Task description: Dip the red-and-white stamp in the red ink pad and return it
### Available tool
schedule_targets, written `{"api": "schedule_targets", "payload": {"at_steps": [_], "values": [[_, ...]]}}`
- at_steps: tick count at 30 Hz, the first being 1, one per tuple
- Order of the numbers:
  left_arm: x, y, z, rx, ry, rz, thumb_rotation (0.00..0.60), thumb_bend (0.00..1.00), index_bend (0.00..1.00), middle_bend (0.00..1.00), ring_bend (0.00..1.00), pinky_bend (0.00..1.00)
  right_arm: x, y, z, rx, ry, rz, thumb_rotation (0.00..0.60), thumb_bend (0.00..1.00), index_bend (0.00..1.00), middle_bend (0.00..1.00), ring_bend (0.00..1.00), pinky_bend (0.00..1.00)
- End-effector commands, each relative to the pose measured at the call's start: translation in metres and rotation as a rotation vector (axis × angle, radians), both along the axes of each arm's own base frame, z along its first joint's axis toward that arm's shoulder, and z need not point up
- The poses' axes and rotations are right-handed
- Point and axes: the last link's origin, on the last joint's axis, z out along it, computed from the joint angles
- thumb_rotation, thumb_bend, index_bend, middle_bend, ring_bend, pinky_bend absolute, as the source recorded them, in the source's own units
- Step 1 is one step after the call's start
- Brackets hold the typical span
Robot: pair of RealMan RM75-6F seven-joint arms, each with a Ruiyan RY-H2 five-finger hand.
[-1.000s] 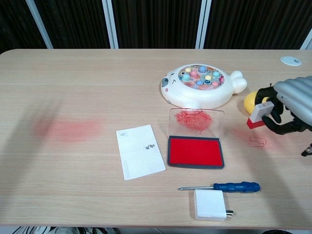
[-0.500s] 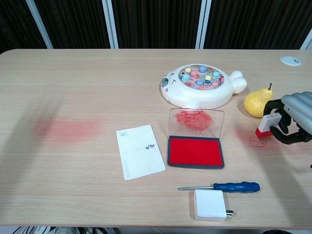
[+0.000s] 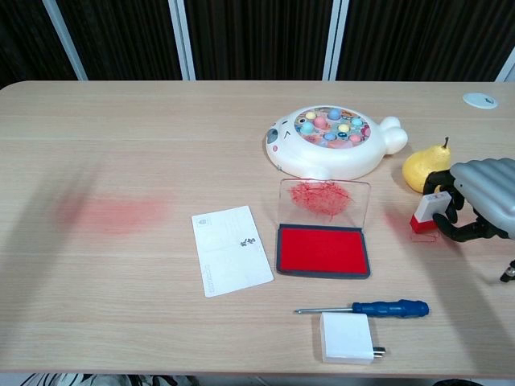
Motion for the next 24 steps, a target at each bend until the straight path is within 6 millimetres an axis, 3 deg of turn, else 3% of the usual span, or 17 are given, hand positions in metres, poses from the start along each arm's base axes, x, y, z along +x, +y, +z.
{"api": "schedule_targets", "payload": {"at_steps": [1, 24], "values": [[0.0, -0.0002, -0.0001, 0.0, 0.0, 0.0, 0.6, 0.01, 0.0, 0.0, 0.0, 0.0, -0.0007, 0.0001, -0.0009, 0.007, 0.007, -0.009, 0.6, 0.58, 0.81, 0.63, 0.48, 0.43], [0.0001, -0.0005, -0.0003, -0.004, 0.001, 0.002, 0.6, 0.01, 0.0, 0.0, 0.0, 0.0, -0.0041, 0.0008, -0.0016, 0.022, 0.031, -0.069, 0.6, 0.49, 0.71, 0.54, 0.43, 0.41]]}}
